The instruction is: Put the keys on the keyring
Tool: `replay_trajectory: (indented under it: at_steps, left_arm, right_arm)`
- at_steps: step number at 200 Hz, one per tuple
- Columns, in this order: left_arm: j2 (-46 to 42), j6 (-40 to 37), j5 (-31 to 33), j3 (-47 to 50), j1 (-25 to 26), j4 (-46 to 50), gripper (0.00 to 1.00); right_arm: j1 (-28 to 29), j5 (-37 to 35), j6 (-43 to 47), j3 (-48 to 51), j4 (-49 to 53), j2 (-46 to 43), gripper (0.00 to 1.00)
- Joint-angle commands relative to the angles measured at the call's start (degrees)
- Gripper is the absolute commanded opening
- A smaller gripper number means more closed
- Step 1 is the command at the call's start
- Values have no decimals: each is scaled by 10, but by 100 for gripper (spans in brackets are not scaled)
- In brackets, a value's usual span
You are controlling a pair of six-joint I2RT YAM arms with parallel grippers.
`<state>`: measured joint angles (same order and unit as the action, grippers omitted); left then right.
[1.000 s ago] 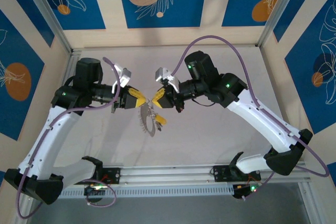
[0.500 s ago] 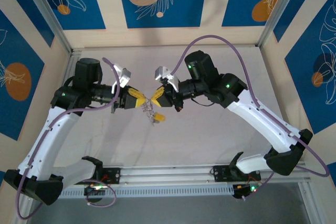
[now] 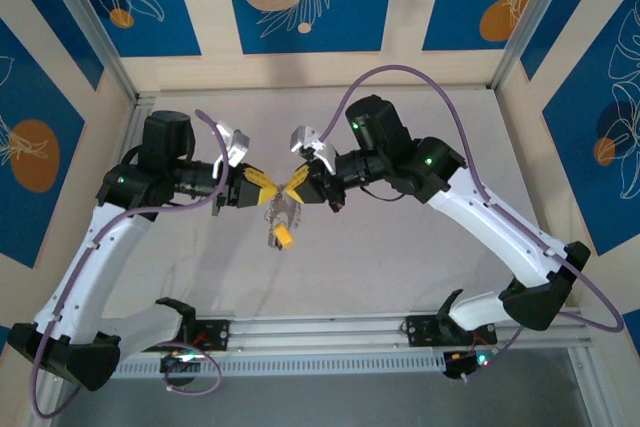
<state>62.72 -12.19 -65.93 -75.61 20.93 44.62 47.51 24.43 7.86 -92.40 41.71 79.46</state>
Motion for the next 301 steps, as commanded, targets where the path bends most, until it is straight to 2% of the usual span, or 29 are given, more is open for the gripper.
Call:
replay_trajectory:
  at_steps: [1, 55, 143, 247, 301]
  left_arm:
    - [-15, -12, -23, -18, 10, 3, 0]
    - [-24, -15, -23, -15, 11, 4, 0]
    - [-33, -21, -17, -15, 13, 6, 0]
    - [-37, -75, 108, -25, 45, 48, 0]
    - [-50, -68, 134, -10, 46, 35, 0]
  right_arm:
    - [-2, -13, -23, -34, 28, 19, 0]
    - [-19, -11, -57, -48, 44, 35, 0]
    - [-15, -11, -72, -92, 102, 66, 0]
    - [-2, -53, -93, -196, 223, 136, 0]
    - [3, -63, -108, -177, 212, 124, 0]
